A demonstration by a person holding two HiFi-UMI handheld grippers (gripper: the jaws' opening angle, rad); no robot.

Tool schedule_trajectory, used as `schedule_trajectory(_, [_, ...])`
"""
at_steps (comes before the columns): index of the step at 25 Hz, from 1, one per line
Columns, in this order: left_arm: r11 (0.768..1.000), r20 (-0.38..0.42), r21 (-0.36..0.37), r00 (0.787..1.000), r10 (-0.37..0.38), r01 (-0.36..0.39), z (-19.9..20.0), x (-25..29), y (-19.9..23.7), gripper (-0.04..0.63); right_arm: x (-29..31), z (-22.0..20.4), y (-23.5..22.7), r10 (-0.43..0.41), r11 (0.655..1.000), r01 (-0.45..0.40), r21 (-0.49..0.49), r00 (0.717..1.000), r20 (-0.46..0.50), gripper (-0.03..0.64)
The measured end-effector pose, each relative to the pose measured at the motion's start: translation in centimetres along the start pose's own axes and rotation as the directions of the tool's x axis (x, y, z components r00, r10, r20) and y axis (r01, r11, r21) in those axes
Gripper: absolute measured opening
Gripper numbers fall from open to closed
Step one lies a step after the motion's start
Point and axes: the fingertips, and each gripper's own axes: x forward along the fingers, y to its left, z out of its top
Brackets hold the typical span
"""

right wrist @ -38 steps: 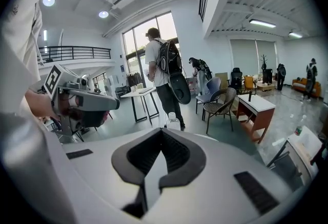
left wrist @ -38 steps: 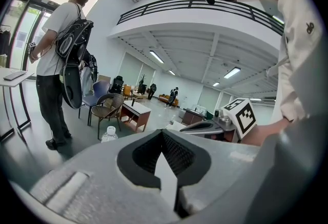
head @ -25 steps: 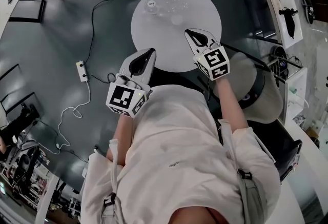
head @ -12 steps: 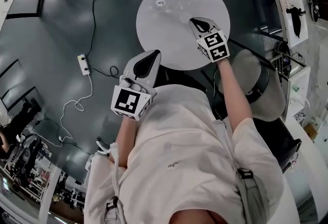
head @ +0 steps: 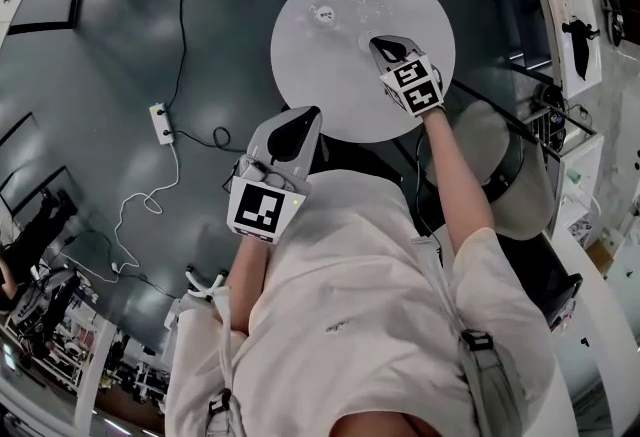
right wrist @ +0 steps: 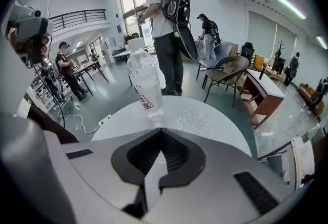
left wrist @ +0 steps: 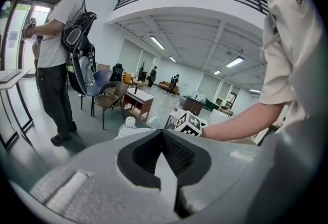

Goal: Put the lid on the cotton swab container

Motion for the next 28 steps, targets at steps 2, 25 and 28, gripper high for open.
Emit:
schedule_trajectory(2, [1.000,-0.001,-0.016,1.000,-0.005,0.005,0.0,0.2,0.2,0.009,0.4,0.0,0.0,0.004,1.000,-0.004,-0.002,1.000,-0.011,0.008])
schedule_trajectory(25, [0.999,0.001,-0.050,1.000,-0.022,0.022,0.1,1.1,1.3,0.009,3.0,-1.0,0.8,0.043,0.998,-0.047,-0.033,0.995,-0.090,0.008])
schedule_trajectory(28, [0.998,0.004,-0.056,1.000,-0.018,0.018,0.1,0.9,1.4,0.009,3.1,-1.1,0.7,0.041,0.999,-0.043,-0.025,0.996,-0.077,0.008])
